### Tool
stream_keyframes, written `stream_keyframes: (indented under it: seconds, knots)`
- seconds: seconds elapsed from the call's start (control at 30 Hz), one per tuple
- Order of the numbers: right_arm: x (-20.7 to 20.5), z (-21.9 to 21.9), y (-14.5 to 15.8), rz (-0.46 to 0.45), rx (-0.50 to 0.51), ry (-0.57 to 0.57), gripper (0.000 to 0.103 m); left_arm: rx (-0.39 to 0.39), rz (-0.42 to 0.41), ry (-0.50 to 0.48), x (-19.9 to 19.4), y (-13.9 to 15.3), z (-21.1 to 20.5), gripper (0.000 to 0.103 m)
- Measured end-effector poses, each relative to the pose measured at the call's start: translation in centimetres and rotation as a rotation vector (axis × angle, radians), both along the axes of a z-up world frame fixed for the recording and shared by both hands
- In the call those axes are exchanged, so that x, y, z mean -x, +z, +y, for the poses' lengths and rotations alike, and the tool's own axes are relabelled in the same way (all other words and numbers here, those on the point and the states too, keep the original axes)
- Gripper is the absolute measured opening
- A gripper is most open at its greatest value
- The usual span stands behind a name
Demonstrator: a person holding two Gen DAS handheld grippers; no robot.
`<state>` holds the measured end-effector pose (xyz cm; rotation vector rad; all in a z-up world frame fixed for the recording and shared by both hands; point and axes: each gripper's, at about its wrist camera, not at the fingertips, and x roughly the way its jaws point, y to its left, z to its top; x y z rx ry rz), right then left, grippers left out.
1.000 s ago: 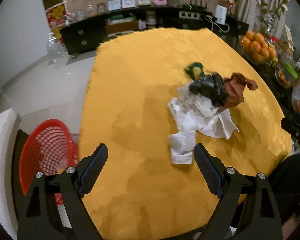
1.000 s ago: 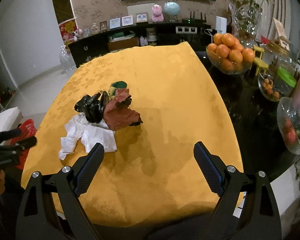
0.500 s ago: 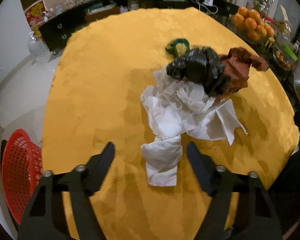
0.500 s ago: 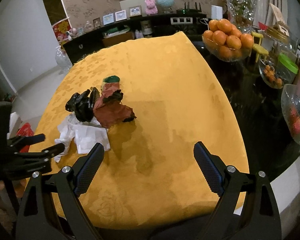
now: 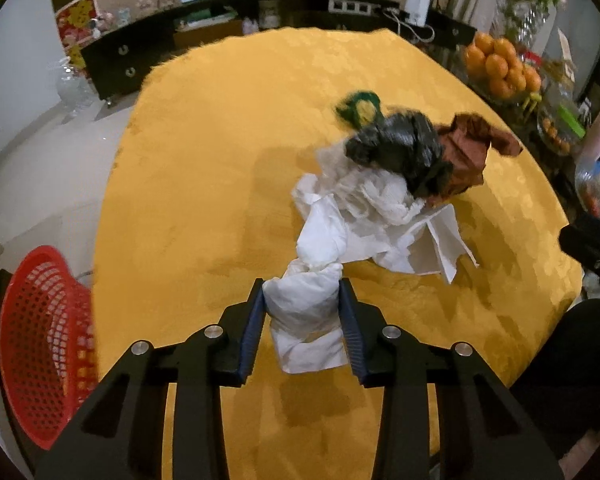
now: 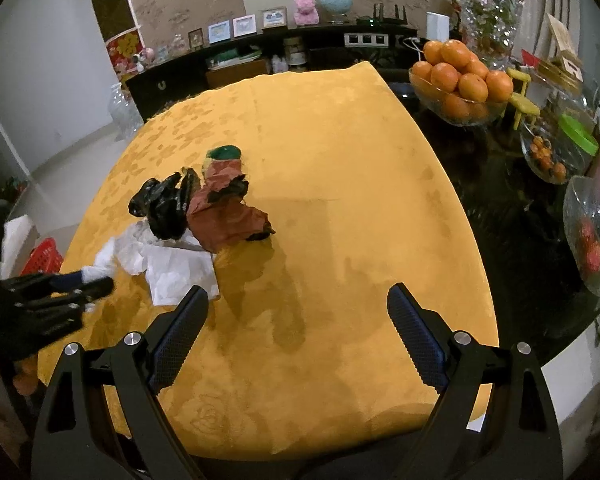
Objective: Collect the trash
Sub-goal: 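Grasp the white tissue with the left tool and lift it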
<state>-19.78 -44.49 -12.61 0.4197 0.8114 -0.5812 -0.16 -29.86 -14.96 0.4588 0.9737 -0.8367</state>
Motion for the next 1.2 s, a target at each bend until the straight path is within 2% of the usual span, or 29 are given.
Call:
stream_keyframes:
  seconds: [0.33, 0.43, 0.53, 0.77, 0.93, 1.0, 1.1, 1.2]
  knots:
    - [-2.7, 0.8, 0.7, 0.013, 0.038, 0.047, 0.088, 0.075, -0.042, 0.099, -1.1, 3.3, 5.1, 0.035]
    - [-4.1, 0.6, 0.7, 0.027, 0.075, 0.065, 0.088, 0.095, -0.059, 0.118, -1.4, 4.3, 6.2, 0.035]
    - [-5.6, -0.2, 0.4, 0.029, 0.069, 0.073, 0.088, 0.109, -0.074, 0.133, -1.5, 5.2, 7.1, 0.035]
    - [-9.4, -1.4, -0.1, 0.005, 0.072, 0.111, 0.088, 0.111, -0.079, 0.169, -2.1, 5.5, 8.8, 0.035]
    - [-11.7, -2.0, -2.0, 0.062, 0.049, 0.151, 0.071, 0.106, -0.079, 0.19, -2.4, 5.4, 9.5, 0.035]
    - [-11.9, -2.0, -2.3, 0.055, 0.034, 0.164, 0.068, 0.105, -0.078, 0.199, -2.5, 5.4, 9.7, 0.035]
    - [-12.1, -1.9, -2.5, 0.041, 0.007, 0.191, 0.053, 0.104, -0.08, 0.208, -2.6, 5.4, 9.9, 0.035]
    - [-11.9, -1.6, -2.3, 0.032, -0.006, 0.201, 0.051, 0.106, -0.081, 0.207, -2.5, 5.5, 9.9, 0.035]
